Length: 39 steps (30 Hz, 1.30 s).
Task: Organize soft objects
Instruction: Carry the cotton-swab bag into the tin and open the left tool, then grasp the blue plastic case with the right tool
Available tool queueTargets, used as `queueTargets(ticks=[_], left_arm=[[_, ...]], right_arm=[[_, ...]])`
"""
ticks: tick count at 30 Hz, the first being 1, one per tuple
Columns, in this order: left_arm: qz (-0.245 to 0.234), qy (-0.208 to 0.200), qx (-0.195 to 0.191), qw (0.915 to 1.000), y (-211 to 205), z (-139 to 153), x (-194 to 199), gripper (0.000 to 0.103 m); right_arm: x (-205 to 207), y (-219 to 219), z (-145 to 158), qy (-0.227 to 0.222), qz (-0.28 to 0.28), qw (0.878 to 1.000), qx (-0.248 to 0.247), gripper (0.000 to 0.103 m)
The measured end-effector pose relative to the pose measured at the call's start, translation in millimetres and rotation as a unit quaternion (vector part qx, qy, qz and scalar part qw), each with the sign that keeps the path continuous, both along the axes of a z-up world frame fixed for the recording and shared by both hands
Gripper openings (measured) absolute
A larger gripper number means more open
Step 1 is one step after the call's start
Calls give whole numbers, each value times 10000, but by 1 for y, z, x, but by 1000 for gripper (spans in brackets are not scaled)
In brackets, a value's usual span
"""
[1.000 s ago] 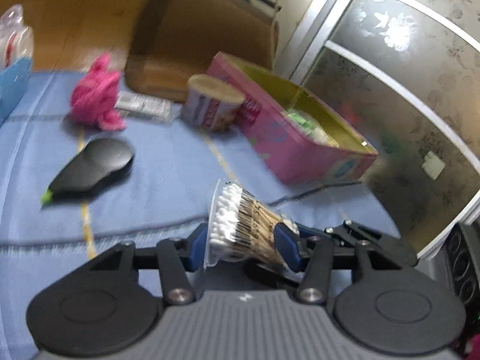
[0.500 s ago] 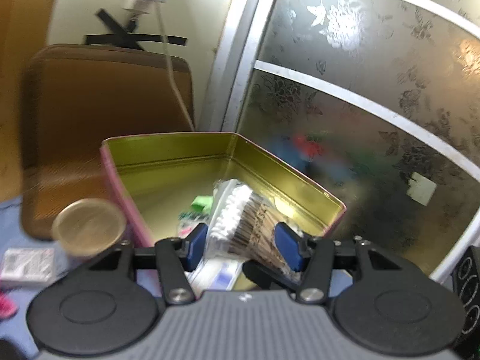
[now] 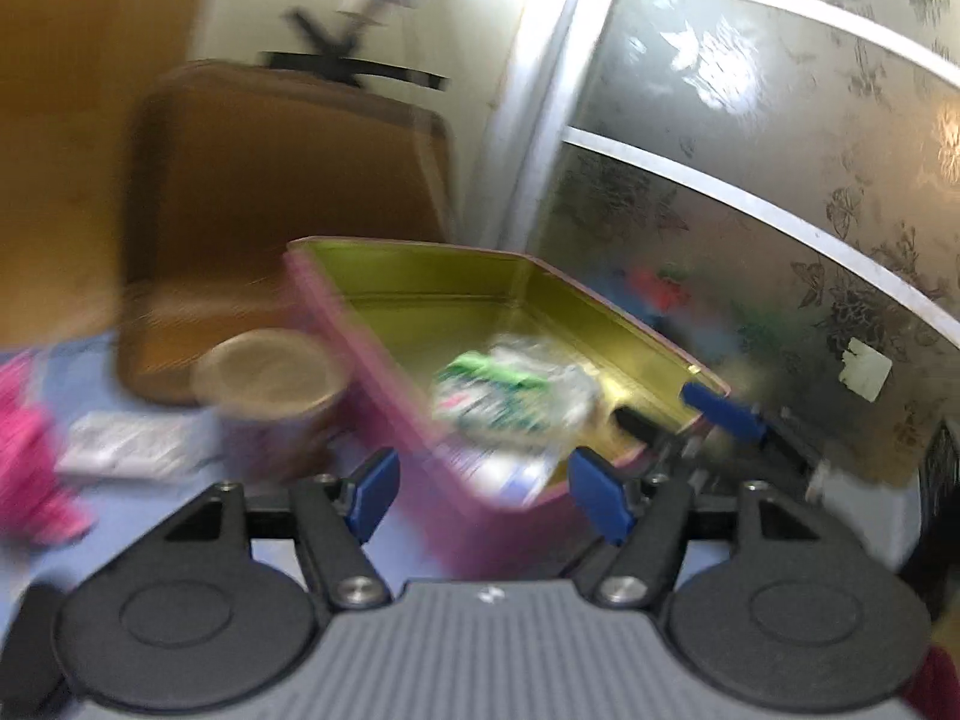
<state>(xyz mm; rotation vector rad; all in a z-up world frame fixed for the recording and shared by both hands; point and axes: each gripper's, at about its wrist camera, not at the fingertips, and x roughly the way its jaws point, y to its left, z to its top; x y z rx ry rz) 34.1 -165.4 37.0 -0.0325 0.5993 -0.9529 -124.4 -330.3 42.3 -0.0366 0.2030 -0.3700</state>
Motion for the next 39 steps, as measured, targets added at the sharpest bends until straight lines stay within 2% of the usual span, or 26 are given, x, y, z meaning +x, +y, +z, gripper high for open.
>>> queueTargets(ticks=[3,6,10,13,15,16,18,20,24,27,28,29,30,32,33,36,39], left_arm=[[601,-164,154,9979,62,-9,-5,70],[1369,-109,289,9901,124,-22,1,70],[2466,-159,562,9674,196,-42,10,70],[3005,-67,219,9535,239,-52,13,70],[3049,81,-367,9517,259,-49,13,72],[3102,18,-489,9494,263,-48,12,72],[3184,-29,-494,9466,264,-47,13,72],[3213,20,-636,9448,270,-46,14,72],[3516,218,-889,9317,281,-48,20,72],[3506,492,-1023,9296,286,-52,26,72],[3490,502,-1029,9301,286,-52,26,72],[3470,477,-1024,9310,286,-53,24,72],[3443,443,-1010,9323,285,-52,23,72],[3392,378,-963,9350,282,-52,23,75],[3373,358,-944,9360,281,-52,22,76],[3309,375,-954,9381,280,-53,21,76],[3221,467,-1081,9393,283,-54,22,79]], right_arm=[[10,18,11,-129,423,9989,163,70],[25,41,20,-56,901,9956,245,70],[62,81,28,287,1703,9834,547,69],[103,113,39,675,2399,9599,1285,65],[135,142,45,886,2794,9428,1587,64],[154,159,47,1016,2959,9352,1661,64],[194,192,47,1303,3096,9252,1768,64],[233,224,42,1571,3051,9218,1804,64],[295,257,19,2120,2648,9205,1940,64],[327,269,-6,2529,2244,9201,1979,64],[336,271,-15,2704,2173,9158,2022,64],[341,269,-23,2905,2141,9085,2106,61],[345,268,-31,3047,2093,9026,2206,51],[345,261,-40,3130,2089,8920,2505,43],[340,255,-42,3110,2129,8871,2666,41],[321,249,-40,3078,2181,8848,2735,41],[286,242,-26,2863,2508,8833,2739,41]])
